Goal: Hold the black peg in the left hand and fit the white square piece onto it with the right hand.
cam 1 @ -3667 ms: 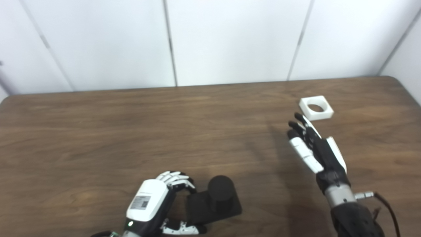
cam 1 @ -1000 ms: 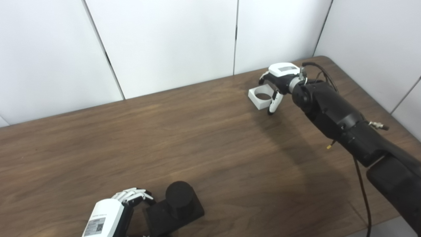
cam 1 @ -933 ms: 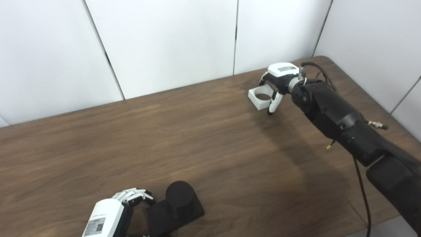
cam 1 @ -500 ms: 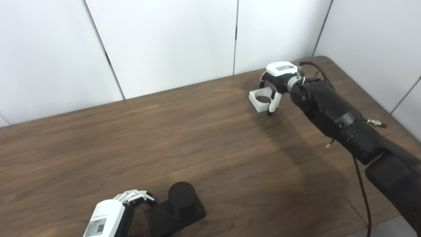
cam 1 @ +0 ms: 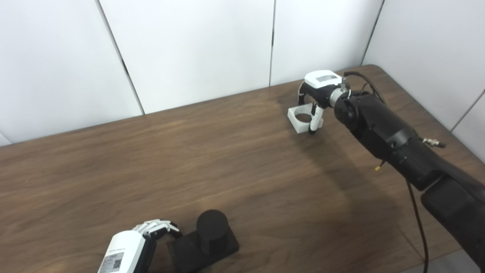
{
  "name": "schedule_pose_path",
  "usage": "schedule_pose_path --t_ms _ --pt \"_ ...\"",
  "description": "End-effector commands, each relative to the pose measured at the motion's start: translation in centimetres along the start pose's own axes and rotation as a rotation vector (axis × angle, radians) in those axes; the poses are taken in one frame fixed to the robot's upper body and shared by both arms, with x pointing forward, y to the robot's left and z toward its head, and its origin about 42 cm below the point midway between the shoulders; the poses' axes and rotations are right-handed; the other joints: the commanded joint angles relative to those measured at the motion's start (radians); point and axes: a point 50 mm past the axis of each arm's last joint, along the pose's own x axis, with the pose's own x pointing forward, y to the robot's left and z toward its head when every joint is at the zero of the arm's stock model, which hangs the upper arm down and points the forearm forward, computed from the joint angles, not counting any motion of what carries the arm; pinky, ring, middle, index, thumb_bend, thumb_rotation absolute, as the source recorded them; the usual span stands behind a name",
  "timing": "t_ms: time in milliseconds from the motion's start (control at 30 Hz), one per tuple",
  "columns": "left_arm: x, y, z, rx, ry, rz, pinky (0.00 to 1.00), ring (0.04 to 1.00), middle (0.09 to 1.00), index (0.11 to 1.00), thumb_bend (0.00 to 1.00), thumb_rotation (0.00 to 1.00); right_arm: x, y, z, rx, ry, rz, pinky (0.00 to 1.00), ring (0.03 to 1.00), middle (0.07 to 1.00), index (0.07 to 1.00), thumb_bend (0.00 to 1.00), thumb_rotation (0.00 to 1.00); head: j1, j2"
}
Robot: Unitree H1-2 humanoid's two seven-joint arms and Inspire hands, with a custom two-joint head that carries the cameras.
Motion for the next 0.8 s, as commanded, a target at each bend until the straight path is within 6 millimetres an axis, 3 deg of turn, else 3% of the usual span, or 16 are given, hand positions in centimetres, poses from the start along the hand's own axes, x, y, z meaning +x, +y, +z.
schedule_pose_path --t_ms 0,300,767 --pt "-0.5 -0.8 0.1 -0.007 0.008 -0.067 0.74 0.781 0.728 0.486 0.52 0.04 -0.2 -1.6 0.0 -0.004 -0.027 -0.037 0.81 0.870 0.787 0.484 0.52 0.13 0.002 0.002" --pt "0.1 -1.2 0.6 0.001 0.003 -0.068 0.74 0.778 0.727 0.486 0.52 0.04 -2.0 -3.8 1.0 -0.013 -0.096 -0.079 0.80 0.875 0.784 0.485 0.52 0.13 0.054 0.003" --pt "1.2 -1.8 2.2 0.014 0.011 -0.074 0.77 0.791 0.735 0.486 0.52 0.04 -11.6 -7.1 5.8 -0.079 -0.376 -0.169 0.80 0.866 0.766 0.485 0.52 0.13 0.211 0.046"
